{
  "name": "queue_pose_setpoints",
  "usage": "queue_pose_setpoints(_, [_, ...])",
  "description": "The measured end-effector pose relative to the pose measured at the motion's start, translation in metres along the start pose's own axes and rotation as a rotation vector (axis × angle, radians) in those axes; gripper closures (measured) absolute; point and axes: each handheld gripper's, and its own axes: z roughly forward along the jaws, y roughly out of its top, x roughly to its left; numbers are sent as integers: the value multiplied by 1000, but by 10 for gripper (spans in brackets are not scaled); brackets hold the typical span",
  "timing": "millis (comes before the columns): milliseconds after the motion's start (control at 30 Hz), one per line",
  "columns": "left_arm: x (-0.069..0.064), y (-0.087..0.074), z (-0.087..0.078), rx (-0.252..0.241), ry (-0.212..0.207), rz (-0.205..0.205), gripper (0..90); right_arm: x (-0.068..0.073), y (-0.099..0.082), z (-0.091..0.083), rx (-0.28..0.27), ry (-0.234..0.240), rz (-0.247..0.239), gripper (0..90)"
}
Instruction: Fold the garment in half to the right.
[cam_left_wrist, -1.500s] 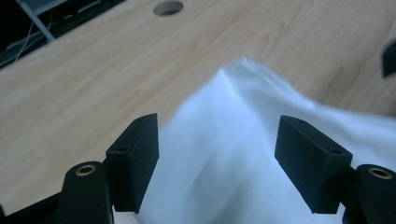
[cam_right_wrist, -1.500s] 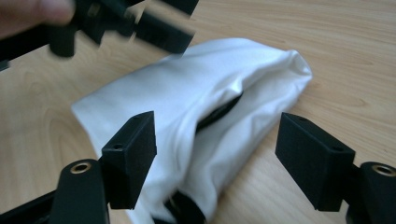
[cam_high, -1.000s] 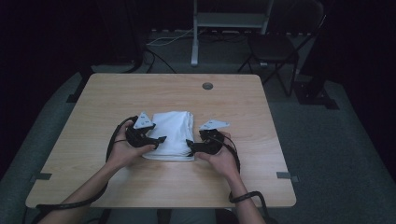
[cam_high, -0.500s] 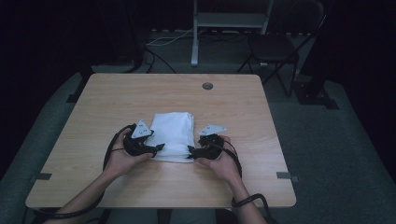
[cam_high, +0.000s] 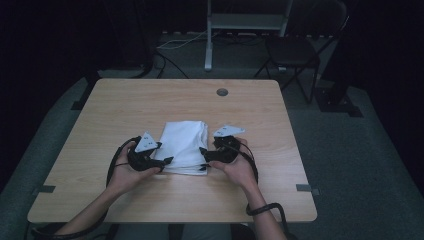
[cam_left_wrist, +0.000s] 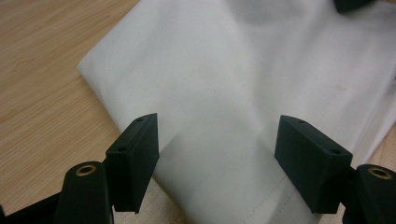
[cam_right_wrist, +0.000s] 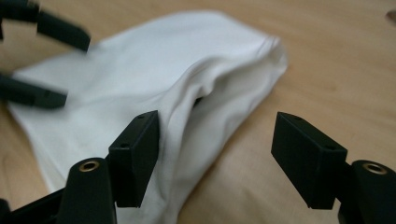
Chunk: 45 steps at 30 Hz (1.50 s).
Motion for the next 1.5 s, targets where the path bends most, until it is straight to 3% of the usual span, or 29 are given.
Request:
queue_pose_setpoints(200, [1,-2,-5,-8,6,-2,302,-6,24,9,-36,-18,16,301])
queue_pose_setpoints(267, [1,-3,-5,-5,2,-4,302,-6,31,6,-44,-25,5,305])
queue_pose_setpoints(367, [1,-4,-4,1,0,5,302,-5,34,-4,-54,0,10,321])
queue_pose_setpoints(700, [0,-2,-2,-5,-9,-14,302,6,-5,11,110,-29,-55,341])
queue_pose_setpoints(967, [-1,5,-3,-20,-5,-10,302,10,-14,8,132,-37,-91,349])
queue_pose_setpoints(1100, [1,24,0,-52,-12,-11,302,14,-14,3,144,-41,-109,349])
queue_pose_setpoints(1267, [2,59,18,-57,-5,42,302,16,-16,0,159,-27,-128,349])
queue_pose_setpoints(1400, [1,82,41,-22,-8,71,302,18,-16,-6,144,0,-103,352])
queue_pose_setpoints(1500, [-3,91,55,-10,-27,82,302,14,-16,-13,92,59,-52,457])
